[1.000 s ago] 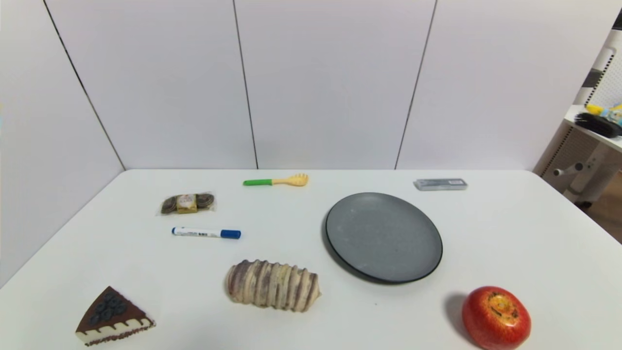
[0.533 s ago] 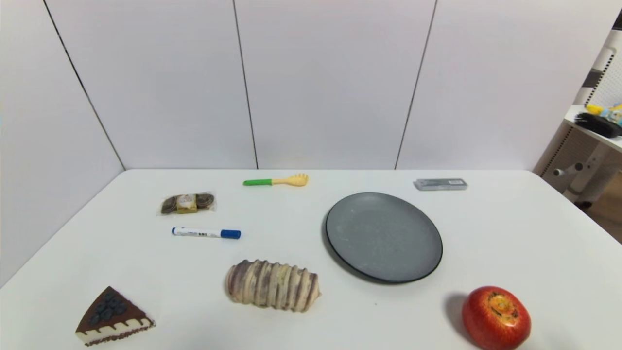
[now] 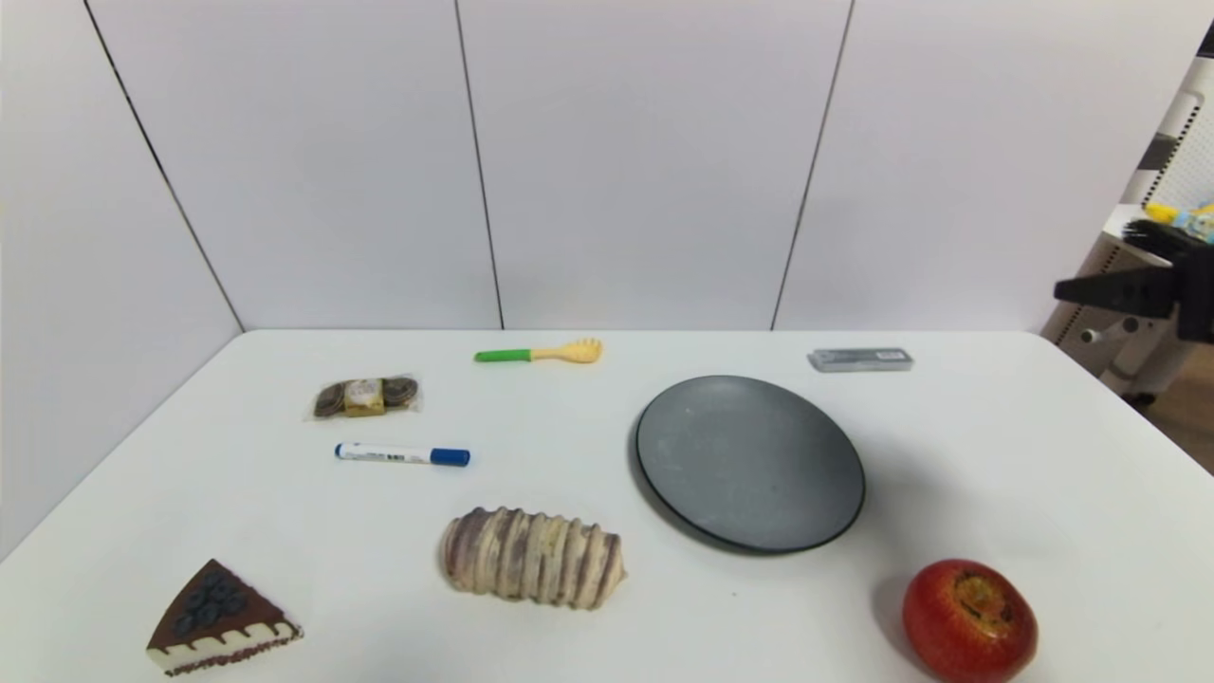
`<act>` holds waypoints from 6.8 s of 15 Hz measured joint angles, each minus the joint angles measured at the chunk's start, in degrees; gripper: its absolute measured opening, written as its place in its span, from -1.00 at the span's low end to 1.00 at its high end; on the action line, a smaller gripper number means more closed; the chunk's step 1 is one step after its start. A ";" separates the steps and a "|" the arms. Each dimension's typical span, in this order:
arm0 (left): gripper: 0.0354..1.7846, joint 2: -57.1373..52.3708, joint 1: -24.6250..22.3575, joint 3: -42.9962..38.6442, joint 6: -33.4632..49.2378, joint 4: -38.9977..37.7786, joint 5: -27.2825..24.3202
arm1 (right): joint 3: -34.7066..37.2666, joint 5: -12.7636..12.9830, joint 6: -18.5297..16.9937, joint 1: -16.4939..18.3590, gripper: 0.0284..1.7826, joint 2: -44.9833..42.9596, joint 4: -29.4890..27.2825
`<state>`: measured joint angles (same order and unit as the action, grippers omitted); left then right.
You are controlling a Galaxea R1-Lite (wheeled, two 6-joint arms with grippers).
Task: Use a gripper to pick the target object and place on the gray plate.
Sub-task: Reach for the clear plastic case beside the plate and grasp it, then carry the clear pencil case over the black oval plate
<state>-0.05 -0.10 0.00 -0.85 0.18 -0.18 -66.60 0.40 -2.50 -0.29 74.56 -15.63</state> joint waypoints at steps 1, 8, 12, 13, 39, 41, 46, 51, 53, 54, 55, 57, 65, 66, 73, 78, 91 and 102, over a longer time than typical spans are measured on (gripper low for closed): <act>0.89 0.02 0.00 0.00 0.01 0.00 0.02 | -4.16 -0.48 0.79 0.43 0.90 4.61 -0.57; 0.89 0.00 0.02 0.00 0.00 0.00 0.00 | -30.17 -11.97 24.43 6.92 0.90 29.18 -15.26; 0.89 0.00 0.02 0.00 0.00 0.00 0.00 | -34.84 -24.36 35.21 9.00 0.90 37.46 -16.48; 0.89 0.02 0.02 0.00 0.00 0.00 0.02 | -35.68 -26.20 36.78 9.02 0.90 38.80 -16.46; 0.89 0.02 0.00 0.00 0.04 0.00 0.02 | -45.14 -53.89 61.67 13.28 0.90 61.79 -10.39; 0.89 0.00 0.00 0.00 0.04 0.00 0.00 | -45.20 -53.74 56.55 13.15 0.90 62.16 -9.86; 0.89 0.02 0.00 0.00 0.00 0.00 0.00 | -45.47 -53.63 49.02 12.63 0.90 62.46 -6.56; 0.89 0.00 0.00 0.00 0.00 0.00 0.02 | -45.45 -53.59 49.21 12.30 0.90 63.87 -5.92; 0.89 0.02 0.00 0.00 0.00 -0.02 0.00 | -45.47 -53.59 49.43 12.21 0.90 64.45 -5.34; 0.89 0.02 0.00 0.00 0.01 0.00 0.02 | -45.45 -53.49 49.46 12.19 0.90 64.74 -4.27; 0.89 0.00 0.02 0.00 0.01 0.00 0.00 | -45.45 -53.48 49.41 12.19 0.90 64.98 -3.36; 0.89 0.00 0.02 0.00 0.00 0.00 0.00 | -45.47 -53.38 49.38 12.25 0.90 65.46 -1.97; 0.89 0.02 0.02 0.00 0.00 0.00 0.02 | -45.50 -51.75 49.13 12.50 0.90 66.87 0.80; 0.89 0.02 0.02 0.00 0.00 0.00 0.00 | -45.50 -51.75 49.10 12.50 0.90 66.90 0.74; 0.89 0.00 0.02 0.00 -0.02 -0.02 0.00 | -45.47 -51.66 49.13 12.32 0.90 66.95 0.09; 0.89 0.00 0.02 0.00 0.00 0.00 0.00 | -45.47 -47.77 49.27 12.11 0.90 66.88 -0.49; 0.89 0.00 0.02 0.00 0.00 0.00 0.02 | -45.47 -47.29 49.32 11.69 0.48 66.54 -2.67; 0.89 0.00 0.02 0.00 0.00 0.00 0.02 | -45.47 -47.09 49.15 11.73 -0.39 66.15 -3.30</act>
<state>-0.05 -0.07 0.00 -0.85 0.18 -0.16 -112.07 -46.69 46.65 11.43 140.70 -18.93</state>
